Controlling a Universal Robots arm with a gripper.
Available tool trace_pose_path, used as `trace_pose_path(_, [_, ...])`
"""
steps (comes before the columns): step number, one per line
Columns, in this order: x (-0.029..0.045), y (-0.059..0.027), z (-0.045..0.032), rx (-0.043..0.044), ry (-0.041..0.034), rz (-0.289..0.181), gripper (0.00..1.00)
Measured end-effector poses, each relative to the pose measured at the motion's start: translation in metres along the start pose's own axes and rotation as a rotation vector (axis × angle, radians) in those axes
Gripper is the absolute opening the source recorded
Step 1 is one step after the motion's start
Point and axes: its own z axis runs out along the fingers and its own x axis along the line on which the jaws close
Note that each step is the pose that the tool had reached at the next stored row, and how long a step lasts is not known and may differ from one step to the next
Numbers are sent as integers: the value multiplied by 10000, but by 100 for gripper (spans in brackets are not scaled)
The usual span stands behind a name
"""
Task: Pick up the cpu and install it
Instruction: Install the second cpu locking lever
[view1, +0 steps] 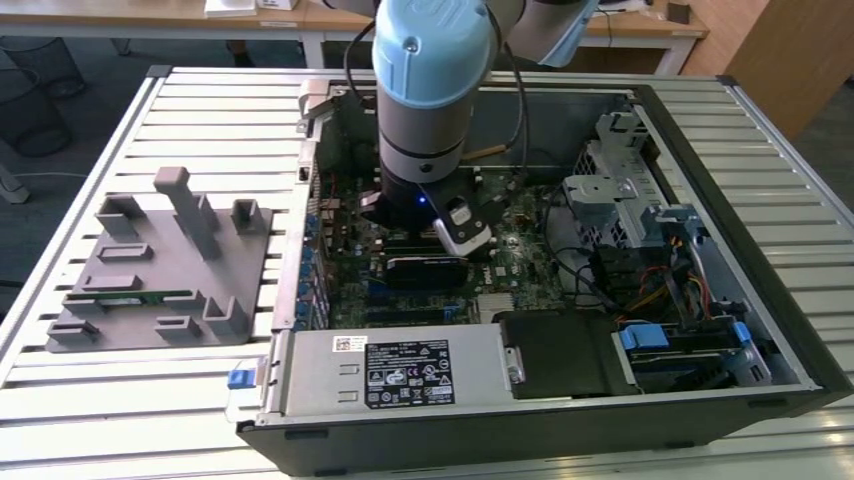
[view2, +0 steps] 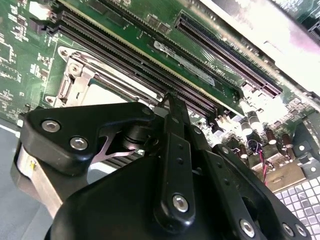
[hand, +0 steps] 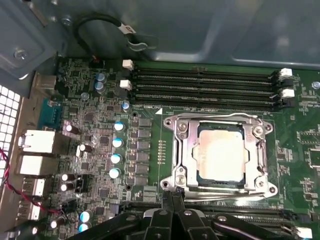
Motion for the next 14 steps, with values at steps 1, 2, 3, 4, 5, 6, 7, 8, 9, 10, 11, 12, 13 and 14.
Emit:
trace_pose_path(1, [4, -2, 7, -54, -2, 0, 11])
trace_pose_path(2, [7, -4, 15, -109, -4, 1, 11])
trace_pose_path(3, [9, -5, 23, -154, -6, 2, 11])
trace_pose_path(4, [11, -7, 30, -199, -8, 2, 11])
trace_pose_path(5, [14, -8, 37, -245, -10, 3, 11])
trace_pose_path(6, [15, -10, 43, -293, -12, 2, 11])
trace_pose_path(7, [18, -11, 49, -338, -14, 2, 11])
trace_pose_path(8, [20, -13, 53, -381, -15, 0, 11])
trace_pose_path(9, [23, -14, 58, -421, -16, -1, 11])
trace_pose_path(10, [26, -15, 61, -460, -17, -1, 11])
trace_pose_path(11, [28, -15, 65, -499, -19, -1, 11])
trace_pose_path(12, [32, -16, 68, -531, -20, 0, 11])
trace_pose_path(13, [36, -16, 71, -557, -22, 2, 11])
trace_pose_path(14, [41, -16, 73, -577, -22, 2, 11])
